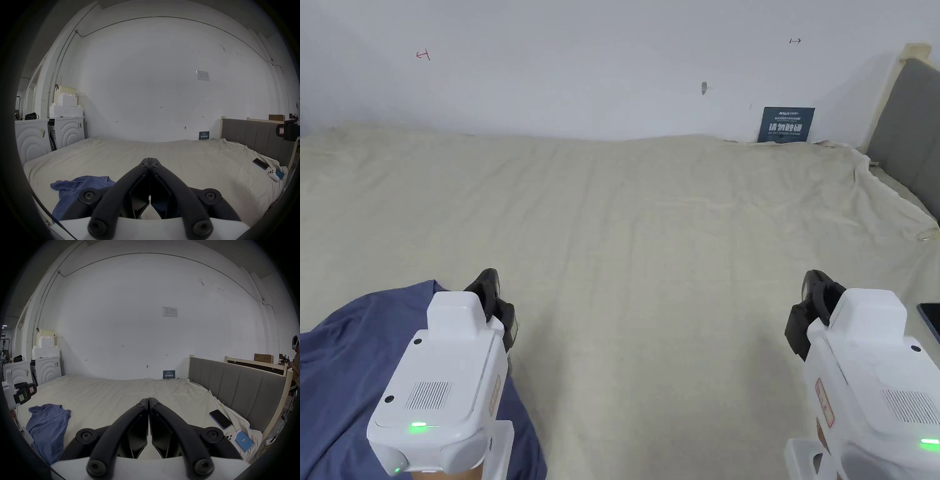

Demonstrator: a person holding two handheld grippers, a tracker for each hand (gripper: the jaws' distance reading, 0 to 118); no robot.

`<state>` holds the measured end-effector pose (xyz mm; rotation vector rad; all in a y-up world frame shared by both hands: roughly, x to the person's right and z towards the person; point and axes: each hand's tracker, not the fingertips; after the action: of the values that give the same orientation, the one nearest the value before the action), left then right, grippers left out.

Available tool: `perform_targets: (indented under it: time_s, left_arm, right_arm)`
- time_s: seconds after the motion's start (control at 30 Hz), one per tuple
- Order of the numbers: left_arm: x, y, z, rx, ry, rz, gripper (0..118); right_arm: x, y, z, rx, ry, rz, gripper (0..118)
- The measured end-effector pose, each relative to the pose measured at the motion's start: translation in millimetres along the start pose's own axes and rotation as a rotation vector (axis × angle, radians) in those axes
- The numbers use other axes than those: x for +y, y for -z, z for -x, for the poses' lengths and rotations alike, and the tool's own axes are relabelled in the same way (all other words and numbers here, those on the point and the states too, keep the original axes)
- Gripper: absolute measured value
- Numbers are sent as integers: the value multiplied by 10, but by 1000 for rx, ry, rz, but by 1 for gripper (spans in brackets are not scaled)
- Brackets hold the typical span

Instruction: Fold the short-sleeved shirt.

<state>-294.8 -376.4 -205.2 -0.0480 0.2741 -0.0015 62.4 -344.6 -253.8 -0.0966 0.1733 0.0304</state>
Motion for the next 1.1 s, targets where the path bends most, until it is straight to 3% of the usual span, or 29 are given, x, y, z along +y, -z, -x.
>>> perform_targets:
  time_s: [0.17,0.27,0.43,0.5,0.53,0.6,0.7,0.87,0.97,1.03,1.1]
  left_arm:
    - [23,17,21,-6,-25,3,0]
    - [109,26,121,-42,-252,4,0]
    - [23,122,641,-317,-1072,14,0]
    - [-137,140,770,-414,-1355,-17,0]
    - [-193,139,789,-413,-1418,-25,0]
    - [-189,111,765,-359,-1357,-6,0]
    - [-16,105,683,-283,-1040,59,0]
    - [283,-8,70,-66,-199,28,0]
    - [207,-19,-158,-17,108,0,0]
    - [140,-20,-236,-5,202,-19,0]
    - [100,-21,-308,7,254,-18,0]
  right_arm:
    - [68,-9,83,-30,-79,-6,0]
    - [147,-4,242,-103,-288,-15,0]
    - [86,-35,577,-273,-847,-147,0]
    - [19,-54,614,-302,-959,-205,0]
    - [22,-74,622,-308,-981,-219,0]
    - [40,-86,581,-283,-920,-201,0]
    - [117,-99,465,-232,-715,-138,0]
    - [242,-113,146,-47,-185,-24,0]
    - [205,-95,7,19,32,22,0]
    - [189,-103,13,26,78,35,0]
    - [203,-130,92,12,47,36,0]
